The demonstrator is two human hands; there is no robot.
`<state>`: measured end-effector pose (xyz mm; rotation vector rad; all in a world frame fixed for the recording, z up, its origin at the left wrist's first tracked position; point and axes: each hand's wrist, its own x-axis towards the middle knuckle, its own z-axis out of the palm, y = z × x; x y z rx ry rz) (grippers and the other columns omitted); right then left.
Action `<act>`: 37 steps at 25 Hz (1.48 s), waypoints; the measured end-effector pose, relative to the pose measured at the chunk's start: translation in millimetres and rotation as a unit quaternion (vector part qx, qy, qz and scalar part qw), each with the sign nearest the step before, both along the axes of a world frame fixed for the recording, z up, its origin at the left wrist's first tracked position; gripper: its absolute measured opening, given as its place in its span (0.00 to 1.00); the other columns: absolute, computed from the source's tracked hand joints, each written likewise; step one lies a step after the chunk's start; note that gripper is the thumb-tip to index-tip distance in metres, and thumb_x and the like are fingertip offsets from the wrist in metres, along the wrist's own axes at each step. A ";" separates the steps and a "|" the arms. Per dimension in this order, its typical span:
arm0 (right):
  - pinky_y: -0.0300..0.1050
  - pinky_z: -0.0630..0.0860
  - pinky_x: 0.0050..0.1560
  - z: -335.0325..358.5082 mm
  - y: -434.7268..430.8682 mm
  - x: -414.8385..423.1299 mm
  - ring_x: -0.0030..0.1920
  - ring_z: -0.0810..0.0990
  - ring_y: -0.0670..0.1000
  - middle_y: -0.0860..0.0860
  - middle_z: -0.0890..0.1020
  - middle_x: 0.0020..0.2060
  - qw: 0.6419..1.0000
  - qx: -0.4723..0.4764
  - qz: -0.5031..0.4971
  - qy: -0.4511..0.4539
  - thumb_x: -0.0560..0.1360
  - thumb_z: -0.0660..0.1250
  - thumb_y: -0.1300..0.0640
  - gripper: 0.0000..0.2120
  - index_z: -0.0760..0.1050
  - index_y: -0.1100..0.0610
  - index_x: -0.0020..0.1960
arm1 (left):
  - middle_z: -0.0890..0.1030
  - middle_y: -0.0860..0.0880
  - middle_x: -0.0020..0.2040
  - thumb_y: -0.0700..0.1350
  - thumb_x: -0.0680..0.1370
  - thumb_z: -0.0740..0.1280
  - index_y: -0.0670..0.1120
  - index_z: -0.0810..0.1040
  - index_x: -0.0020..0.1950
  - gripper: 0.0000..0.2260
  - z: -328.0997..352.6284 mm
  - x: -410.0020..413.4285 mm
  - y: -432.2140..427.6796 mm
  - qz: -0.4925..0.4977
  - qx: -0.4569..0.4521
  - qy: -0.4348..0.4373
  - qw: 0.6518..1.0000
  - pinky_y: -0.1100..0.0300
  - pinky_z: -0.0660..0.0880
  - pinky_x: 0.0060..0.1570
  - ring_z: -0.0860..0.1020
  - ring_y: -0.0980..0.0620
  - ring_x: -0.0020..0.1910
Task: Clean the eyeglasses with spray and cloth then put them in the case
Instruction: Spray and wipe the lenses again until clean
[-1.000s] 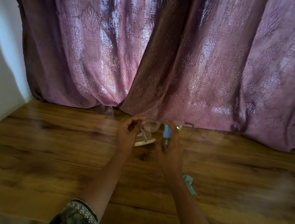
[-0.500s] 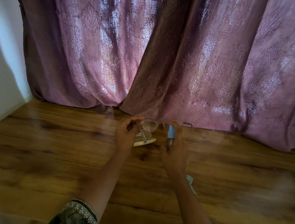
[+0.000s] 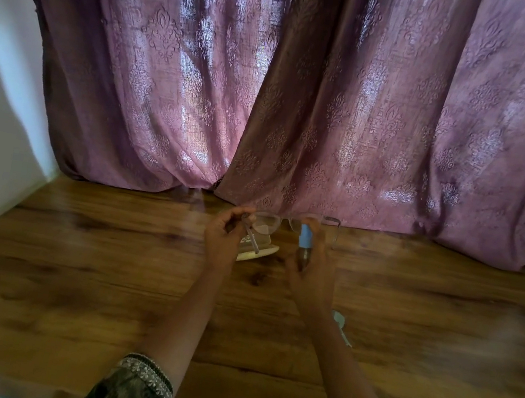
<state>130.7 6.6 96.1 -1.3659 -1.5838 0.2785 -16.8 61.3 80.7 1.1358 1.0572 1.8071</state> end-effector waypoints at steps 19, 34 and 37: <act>0.40 0.68 0.34 -38.4 -2.3 11.4 0.33 0.70 0.43 0.44 0.71 0.34 0.996 0.008 -0.016 0.087 0.73 0.53 0.52 0.19 0.68 0.61 0.60 | 0.80 0.41 0.41 0.37 0.72 0.69 0.49 0.81 0.44 0.07 -4.3 -6.4 14.6 0.020 -0.045 -0.022 0.999 0.43 0.76 0.51 0.77 0.43 0.43; 0.40 0.72 0.42 -58.7 48.1 41.2 0.46 0.79 0.53 0.56 0.80 0.49 0.984 -0.134 -0.091 0.069 0.73 0.68 0.61 0.16 0.73 0.63 0.60 | 0.80 0.40 0.42 0.36 0.72 0.69 0.49 0.82 0.46 0.09 -17.5 -2.4 29.8 0.010 -0.043 0.000 0.999 0.41 0.77 0.51 0.78 0.43 0.41; 0.38 0.73 0.35 -60.5 58.0 44.6 0.40 0.80 0.52 0.54 0.82 0.43 0.969 -0.191 -0.098 0.119 0.72 0.67 0.63 0.12 0.75 0.61 0.55 | 0.81 0.39 0.42 0.38 0.72 0.69 0.48 0.82 0.47 0.07 -19.9 -1.5 31.6 0.019 -0.042 0.014 0.999 0.41 0.77 0.49 0.78 0.42 0.41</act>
